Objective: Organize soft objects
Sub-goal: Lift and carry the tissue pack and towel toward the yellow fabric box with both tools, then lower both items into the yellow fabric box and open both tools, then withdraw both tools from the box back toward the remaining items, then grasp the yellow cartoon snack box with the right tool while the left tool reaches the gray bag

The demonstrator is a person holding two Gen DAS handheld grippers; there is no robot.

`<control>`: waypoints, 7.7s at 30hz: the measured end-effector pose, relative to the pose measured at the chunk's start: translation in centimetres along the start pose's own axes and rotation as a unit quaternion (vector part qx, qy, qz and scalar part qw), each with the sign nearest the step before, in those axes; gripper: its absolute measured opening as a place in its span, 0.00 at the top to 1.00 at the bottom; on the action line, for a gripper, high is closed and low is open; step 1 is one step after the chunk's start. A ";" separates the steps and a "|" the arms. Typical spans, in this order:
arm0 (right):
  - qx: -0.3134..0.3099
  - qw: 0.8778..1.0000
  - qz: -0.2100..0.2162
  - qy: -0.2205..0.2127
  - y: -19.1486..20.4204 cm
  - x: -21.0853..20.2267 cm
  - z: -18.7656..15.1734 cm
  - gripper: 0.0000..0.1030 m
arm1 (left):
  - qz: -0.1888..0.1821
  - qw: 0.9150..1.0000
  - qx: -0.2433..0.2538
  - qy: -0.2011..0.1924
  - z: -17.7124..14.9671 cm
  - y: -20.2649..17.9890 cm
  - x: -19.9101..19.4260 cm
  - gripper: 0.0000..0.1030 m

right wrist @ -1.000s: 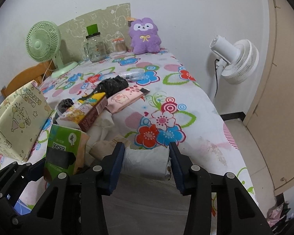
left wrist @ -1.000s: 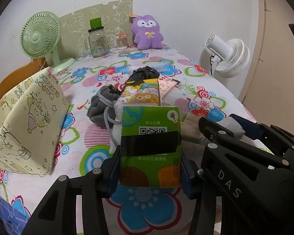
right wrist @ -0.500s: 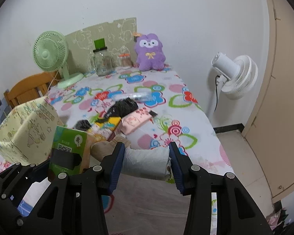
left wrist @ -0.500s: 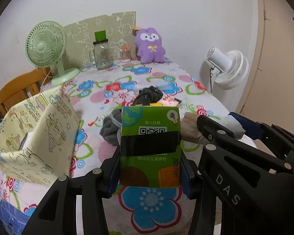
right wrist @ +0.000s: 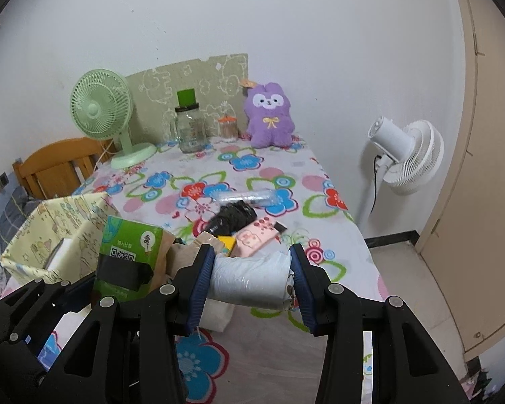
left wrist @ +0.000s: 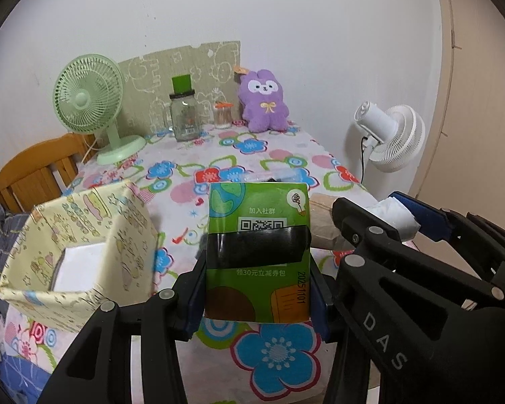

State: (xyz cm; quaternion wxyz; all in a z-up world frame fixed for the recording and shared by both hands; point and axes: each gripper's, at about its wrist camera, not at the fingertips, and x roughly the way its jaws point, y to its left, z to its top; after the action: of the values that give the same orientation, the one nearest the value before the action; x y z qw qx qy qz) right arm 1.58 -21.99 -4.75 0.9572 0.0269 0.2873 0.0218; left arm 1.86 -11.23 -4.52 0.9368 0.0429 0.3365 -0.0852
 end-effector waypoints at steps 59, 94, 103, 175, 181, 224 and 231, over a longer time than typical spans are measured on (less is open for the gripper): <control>-0.083 0.992 0.087 0.024 17.5 5.5 5.8 0.53 | 0.060 0.996 -0.059 0.031 2.5 17.3 1.0 0.50; -0.115 0.983 0.096 0.106 23.5 12.0 3.5 0.52 | 0.058 0.991 -0.059 0.105 0.2 23.2 6.7 0.45; -0.107 0.978 0.134 0.114 23.6 11.7 3.8 0.31 | 0.017 0.992 -0.078 0.097 0.2 23.0 5.2 0.29; -0.057 0.996 0.062 -0.036 9.4 -2.1 6.3 0.00 | 0.045 0.997 -0.033 -0.047 3.7 8.2 -4.3 0.00; -0.056 0.997 0.053 -0.027 7.6 -2.1 5.9 0.00 | 0.031 0.998 -0.031 -0.040 3.6 6.5 -3.5 0.00; 0.002 0.999 0.025 0.047 -2.4 5.9 -1.2 0.00 | 0.004 0.998 0.022 0.056 -0.7 -1.6 6.4 0.00; 0.002 0.997 0.045 0.059 -1.6 7.2 -1.3 0.00 | 0.022 0.997 0.015 0.075 -0.9 -0.2 7.2 0.00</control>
State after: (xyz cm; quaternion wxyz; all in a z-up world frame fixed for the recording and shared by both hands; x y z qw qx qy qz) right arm 6.93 -23.14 -9.84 0.9365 0.0408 0.3419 0.0661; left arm 6.72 -12.26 -9.80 0.9097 0.0700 0.4039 -0.0664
